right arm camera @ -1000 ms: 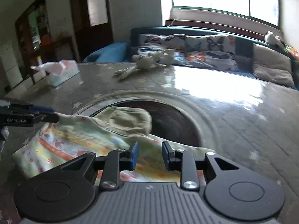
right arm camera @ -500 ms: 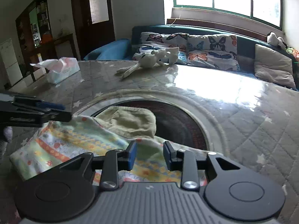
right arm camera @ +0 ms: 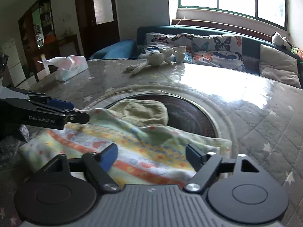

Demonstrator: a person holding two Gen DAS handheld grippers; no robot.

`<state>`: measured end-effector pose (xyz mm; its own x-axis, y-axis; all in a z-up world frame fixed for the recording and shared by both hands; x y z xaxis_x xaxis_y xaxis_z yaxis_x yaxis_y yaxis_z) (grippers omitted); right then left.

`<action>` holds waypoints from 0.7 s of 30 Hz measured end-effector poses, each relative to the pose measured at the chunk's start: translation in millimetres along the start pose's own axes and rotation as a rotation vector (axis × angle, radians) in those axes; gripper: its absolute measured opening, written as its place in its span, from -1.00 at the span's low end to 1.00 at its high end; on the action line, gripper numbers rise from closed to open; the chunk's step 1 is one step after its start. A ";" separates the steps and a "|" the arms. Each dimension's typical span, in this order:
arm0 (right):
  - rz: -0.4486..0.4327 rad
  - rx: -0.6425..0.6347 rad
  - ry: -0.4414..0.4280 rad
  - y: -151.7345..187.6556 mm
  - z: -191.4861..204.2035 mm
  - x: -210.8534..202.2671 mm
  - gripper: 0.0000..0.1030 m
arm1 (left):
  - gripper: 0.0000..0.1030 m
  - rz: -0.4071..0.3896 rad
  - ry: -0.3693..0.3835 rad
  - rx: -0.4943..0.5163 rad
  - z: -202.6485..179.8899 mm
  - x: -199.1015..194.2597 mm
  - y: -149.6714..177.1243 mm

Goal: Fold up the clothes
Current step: 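Open both grippers wide and lift them away from the folded shirt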

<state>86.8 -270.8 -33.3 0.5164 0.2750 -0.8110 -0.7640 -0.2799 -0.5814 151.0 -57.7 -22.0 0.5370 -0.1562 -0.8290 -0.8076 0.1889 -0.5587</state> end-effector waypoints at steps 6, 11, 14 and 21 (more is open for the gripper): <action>-0.005 -0.019 -0.008 13.0 17.6 -8.5 0.71 | 0.64 -0.026 -0.012 -0.009 -3.8 -19.6 20.0; -0.010 -0.023 0.001 26.5 26.7 -15.4 0.72 | 0.72 -0.043 -0.031 -0.015 -3.9 -35.2 42.0; -0.011 -0.027 0.012 34.8 30.5 -18.5 0.72 | 0.74 -0.055 -0.045 -0.006 -5.9 -42.8 54.6; 0.005 -0.037 0.042 51.6 31.8 -21.6 0.73 | 0.75 -0.055 -0.081 0.019 -9.0 -45.7 82.2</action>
<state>24.0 -261.9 -43.7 0.5293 0.2345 -0.8154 -0.7522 -0.3148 -0.5788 58.0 -43.7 -29.8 0.5987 -0.0876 -0.7962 -0.7723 0.2003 -0.6028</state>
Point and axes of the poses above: each gripper's, at about its wrist camera, not at the fingertips, and x roughly the way its jaws point, z to its left, y to its underside, the point moved 6 cm from there along x, roughly the way its jaws point, and after that the axes turned 14 degrees about z, right-handed, at the moved point
